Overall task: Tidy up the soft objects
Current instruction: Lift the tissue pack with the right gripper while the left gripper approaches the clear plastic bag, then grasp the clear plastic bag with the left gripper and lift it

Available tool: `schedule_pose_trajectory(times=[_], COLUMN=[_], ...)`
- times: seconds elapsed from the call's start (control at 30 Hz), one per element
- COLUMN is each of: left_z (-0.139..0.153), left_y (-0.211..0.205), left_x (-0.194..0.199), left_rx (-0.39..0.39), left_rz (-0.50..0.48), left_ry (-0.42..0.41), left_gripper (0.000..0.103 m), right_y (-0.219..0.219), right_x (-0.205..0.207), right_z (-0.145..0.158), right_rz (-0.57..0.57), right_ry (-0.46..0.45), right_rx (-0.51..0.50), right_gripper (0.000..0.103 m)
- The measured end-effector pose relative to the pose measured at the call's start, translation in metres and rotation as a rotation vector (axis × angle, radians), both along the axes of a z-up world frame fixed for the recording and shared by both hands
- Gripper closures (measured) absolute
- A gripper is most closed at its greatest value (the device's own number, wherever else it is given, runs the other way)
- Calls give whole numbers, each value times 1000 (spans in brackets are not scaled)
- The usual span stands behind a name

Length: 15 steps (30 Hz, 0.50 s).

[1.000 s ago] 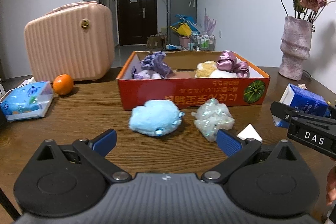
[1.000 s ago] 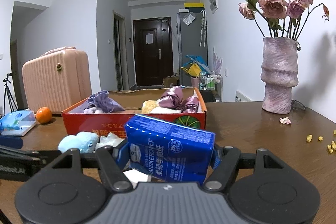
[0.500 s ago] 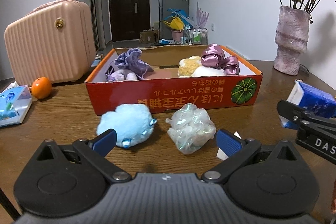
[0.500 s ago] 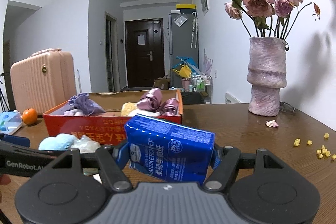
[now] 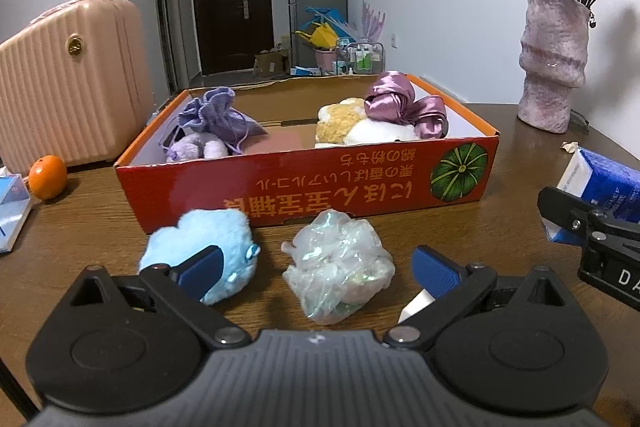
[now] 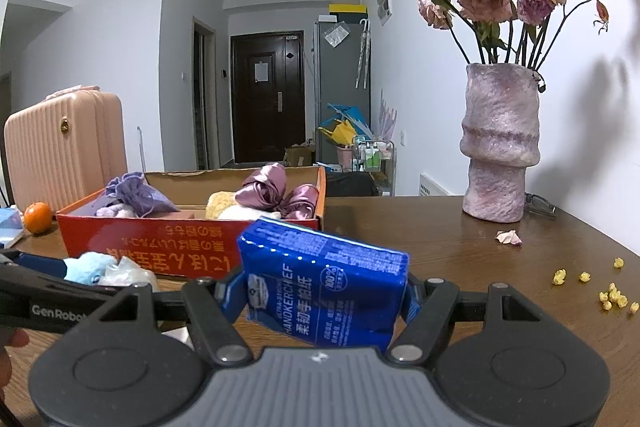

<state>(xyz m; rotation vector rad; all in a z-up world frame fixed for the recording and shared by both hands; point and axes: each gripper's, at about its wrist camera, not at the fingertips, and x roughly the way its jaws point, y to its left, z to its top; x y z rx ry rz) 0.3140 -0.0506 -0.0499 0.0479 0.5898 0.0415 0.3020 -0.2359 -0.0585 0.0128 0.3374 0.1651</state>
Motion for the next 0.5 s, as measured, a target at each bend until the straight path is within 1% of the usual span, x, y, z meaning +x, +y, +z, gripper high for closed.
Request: schedule_pose_trajectory(times=[0.03,0.13,0.2,0.23,0.27,0.3,0.33,0.37,0.4,0.5], left_z=[0,-2,-4,-5,-6,-7,-8,-9,-10,-10], left_y=[0,-1,-2,-3,-3,-4,-5,-5,-4,-1], left_x=[2,6,10,11,12,14,15,16,17,18], left_rx=[-2,-3,1,4,6,5,7,9,8,-15], left_rz=[-4,-13,-25,-31,-40,-47,-52,-52,-50,-54], left_ry=[2,8,15,19,25,30,35,41,43,49], left_gripper=[5,15,25,28,32,39,42,49,52,55], right_y=[-1,-1,-2,-2,-3,-3,-3,-3,-2,-3], right_x=[2,8,10,11,13,13,13,13,13,13], right_z=[0,-1,-2,-2,-2,-2,-3,-3,-3,-3], right_rz=[0,-4,-6,-6,-7,-7,-7,-7,-7,-11], right_ry=[2,5,10,11,11,12,14,15,15,14], right_rx=[-1,-7,-5,-5,-5,-5,-5,-4,-5,-5], right_gripper=[33,33,33,33,33,33,33,33,33,33])
